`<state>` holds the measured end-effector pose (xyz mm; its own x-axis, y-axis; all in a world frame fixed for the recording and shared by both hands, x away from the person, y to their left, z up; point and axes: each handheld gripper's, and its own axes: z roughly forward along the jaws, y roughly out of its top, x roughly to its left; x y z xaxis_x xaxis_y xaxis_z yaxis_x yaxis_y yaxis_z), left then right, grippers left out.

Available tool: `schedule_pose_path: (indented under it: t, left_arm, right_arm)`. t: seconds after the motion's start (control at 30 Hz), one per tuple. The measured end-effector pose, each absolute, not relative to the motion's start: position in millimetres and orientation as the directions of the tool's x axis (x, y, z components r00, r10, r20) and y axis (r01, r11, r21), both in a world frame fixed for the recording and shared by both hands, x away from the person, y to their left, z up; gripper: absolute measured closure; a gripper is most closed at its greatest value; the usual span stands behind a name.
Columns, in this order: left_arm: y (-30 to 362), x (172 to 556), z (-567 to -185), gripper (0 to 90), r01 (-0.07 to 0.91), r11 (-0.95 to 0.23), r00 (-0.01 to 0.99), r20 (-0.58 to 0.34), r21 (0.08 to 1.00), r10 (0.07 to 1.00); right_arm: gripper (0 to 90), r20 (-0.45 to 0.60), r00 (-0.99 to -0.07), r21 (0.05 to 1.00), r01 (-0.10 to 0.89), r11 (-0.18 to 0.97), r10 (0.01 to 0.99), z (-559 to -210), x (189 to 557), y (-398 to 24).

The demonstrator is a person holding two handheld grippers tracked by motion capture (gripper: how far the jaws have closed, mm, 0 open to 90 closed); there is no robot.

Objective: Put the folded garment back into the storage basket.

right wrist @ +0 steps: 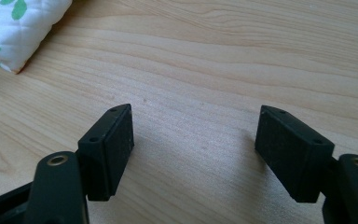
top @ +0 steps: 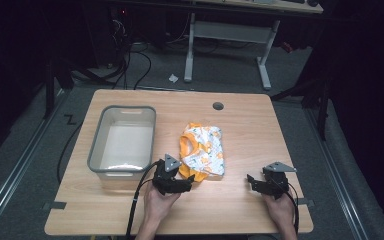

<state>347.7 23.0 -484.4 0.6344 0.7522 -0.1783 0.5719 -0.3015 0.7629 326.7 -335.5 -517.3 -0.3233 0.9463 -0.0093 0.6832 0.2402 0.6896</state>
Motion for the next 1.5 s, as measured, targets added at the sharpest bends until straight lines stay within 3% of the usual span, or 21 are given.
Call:
schedule_pose_path:
  t: [0.3,0.93,1.37,1.5]
  left_arm:
    - [11.4,361.1,-477.4,22.2,0.563,-0.356,0.650,-0.133,0.746,0.748]
    - [-2.3,405.2,-468.9,20.7,0.597,-0.321,0.619,-0.167,0.735,0.768]
    - [-10.6,435.3,-484.4,20.8,0.662,-0.275,0.562,-0.219,0.697,0.798]
    - [-11.4,441.8,-492.9,20.4,0.679,-0.278,0.532,-0.193,0.680,0.825]
  right_arm:
    - [28.1,-0.010,-0.323,0.690,0.683,0.241,0.946,-517.3,326.7,-335.5]
    - [28.1,-0.009,-0.324,0.690,0.683,0.241,0.946,-517.3,326.6,-335.5]
    - [28.0,-0.009,-0.324,0.689,0.683,0.240,0.946,-517.2,326.5,-335.4]
    - [28.0,-0.009,-0.324,0.689,0.684,0.240,0.946,-517.2,326.5,-335.4]
